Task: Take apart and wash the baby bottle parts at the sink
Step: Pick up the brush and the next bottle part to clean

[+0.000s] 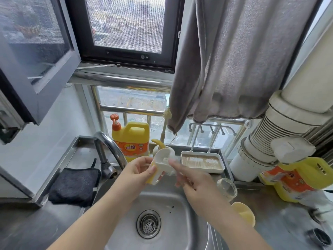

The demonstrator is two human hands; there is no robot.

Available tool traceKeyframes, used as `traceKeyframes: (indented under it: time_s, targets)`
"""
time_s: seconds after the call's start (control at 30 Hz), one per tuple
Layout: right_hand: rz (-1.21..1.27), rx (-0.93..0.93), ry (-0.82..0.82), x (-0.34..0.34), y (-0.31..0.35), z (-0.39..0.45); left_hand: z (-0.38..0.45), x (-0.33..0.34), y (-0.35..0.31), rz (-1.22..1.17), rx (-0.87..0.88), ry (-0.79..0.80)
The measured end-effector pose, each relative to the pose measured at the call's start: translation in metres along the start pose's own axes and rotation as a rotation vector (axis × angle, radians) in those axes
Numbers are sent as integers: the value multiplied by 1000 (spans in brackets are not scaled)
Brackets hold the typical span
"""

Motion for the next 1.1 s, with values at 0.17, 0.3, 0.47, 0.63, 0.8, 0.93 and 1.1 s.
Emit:
traceKeyframes:
  time_s: [0.17,0.3,0.47,0.63,0.8,0.93,1.1]
  targets:
    - [-41,-20,-66,-1,-6,2,-3,-1,-3,27,19,31]
    - [-37,-111,-42,-3,0,1,-3,3,-4,-72,-4,32]
    - [-35,-54,-136,-7,-9,4,-4,4,-2,-279,-56,30]
    - [0,-89,-115,-8,0,-8,-1,4,-3,-340,-47,16]
    - [91,72,-217,-15,-21,-2,0,6,-7,-359,-13,47]
    - [151,41,-175,-17,-11,-9,2,4,-10,-334,13,101]
    - [283,136,-156,-21,-28,-5,4,1,-21,-501,-8,138]
Point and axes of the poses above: each hand's wrist, its own z-axis towards the middle knuckle, its own x-axis out of the palm, y = z × x, the point moved 3 cm from there along z, towards the middle knuckle, and after that the axes turned 15 degrees about -z, right-handed, at the moved point
